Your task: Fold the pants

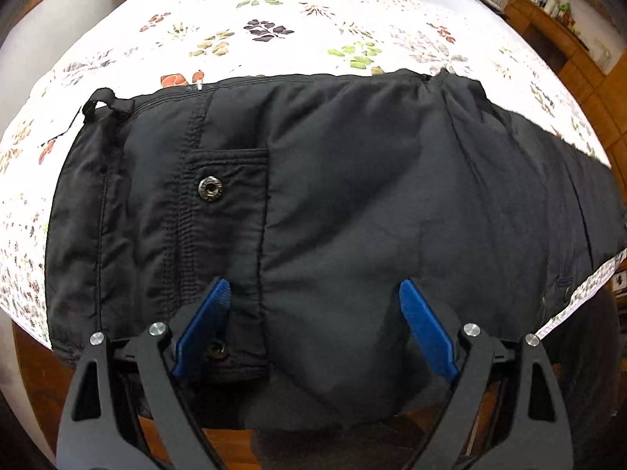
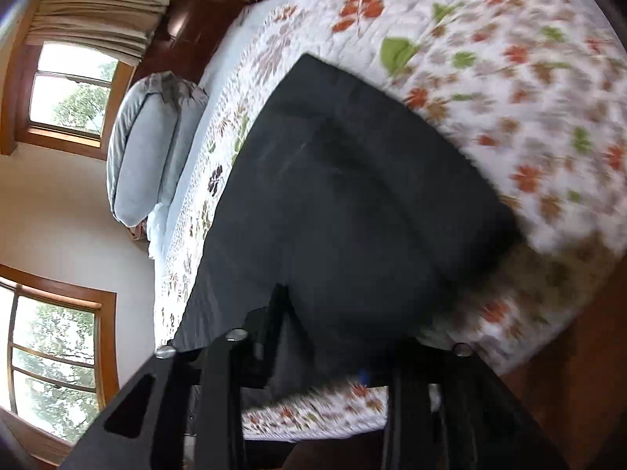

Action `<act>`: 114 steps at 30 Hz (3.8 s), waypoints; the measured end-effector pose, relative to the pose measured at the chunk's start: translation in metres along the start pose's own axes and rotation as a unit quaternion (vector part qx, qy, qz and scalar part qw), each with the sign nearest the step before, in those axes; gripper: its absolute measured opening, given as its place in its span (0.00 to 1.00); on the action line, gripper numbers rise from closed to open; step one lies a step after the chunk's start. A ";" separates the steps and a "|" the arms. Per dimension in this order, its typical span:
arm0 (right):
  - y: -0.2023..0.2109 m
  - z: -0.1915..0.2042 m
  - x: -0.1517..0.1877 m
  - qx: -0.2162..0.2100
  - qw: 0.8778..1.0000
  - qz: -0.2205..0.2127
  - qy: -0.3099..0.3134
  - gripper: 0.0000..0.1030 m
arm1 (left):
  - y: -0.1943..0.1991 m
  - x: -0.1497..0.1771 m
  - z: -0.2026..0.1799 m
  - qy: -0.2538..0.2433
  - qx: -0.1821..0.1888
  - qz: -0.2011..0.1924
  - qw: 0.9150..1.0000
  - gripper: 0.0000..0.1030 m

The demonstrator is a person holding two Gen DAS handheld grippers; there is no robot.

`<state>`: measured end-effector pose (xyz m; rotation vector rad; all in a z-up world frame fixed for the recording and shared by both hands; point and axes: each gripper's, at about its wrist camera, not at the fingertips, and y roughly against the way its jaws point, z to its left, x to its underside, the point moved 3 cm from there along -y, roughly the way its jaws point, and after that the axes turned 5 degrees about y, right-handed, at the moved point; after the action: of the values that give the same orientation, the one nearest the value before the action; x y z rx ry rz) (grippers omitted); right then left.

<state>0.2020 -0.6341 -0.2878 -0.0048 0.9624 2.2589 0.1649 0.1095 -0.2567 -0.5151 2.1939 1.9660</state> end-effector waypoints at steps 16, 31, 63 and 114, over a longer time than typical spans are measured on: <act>0.018 -0.045 0.012 -0.087 0.991 -0.061 -0.078 0.74 | 0.003 0.004 0.007 0.012 -0.006 -0.018 1.000 0.89; 0.001 -0.025 -0.002 -0.054 0.997 -0.051 -0.013 0.72 | -0.003 -0.002 0.011 0.017 -0.013 -0.019 1.000 0.89; 0.027 0.115 -0.004 -0.023 0.978 -0.117 0.172 0.15 | 0.003 0.003 0.020 0.063 -0.095 -0.069 0.991 0.93; -0.155 0.319 0.233 0.003 0.786 0.161 0.597 0.22 | 0.011 0.006 0.028 0.118 -0.025 -0.097 0.988 0.97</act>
<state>0.1901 -0.2168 -0.2132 -1.5341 1.6543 2.4522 0.1524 0.1369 -0.2519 -0.9758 2.1311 1.9466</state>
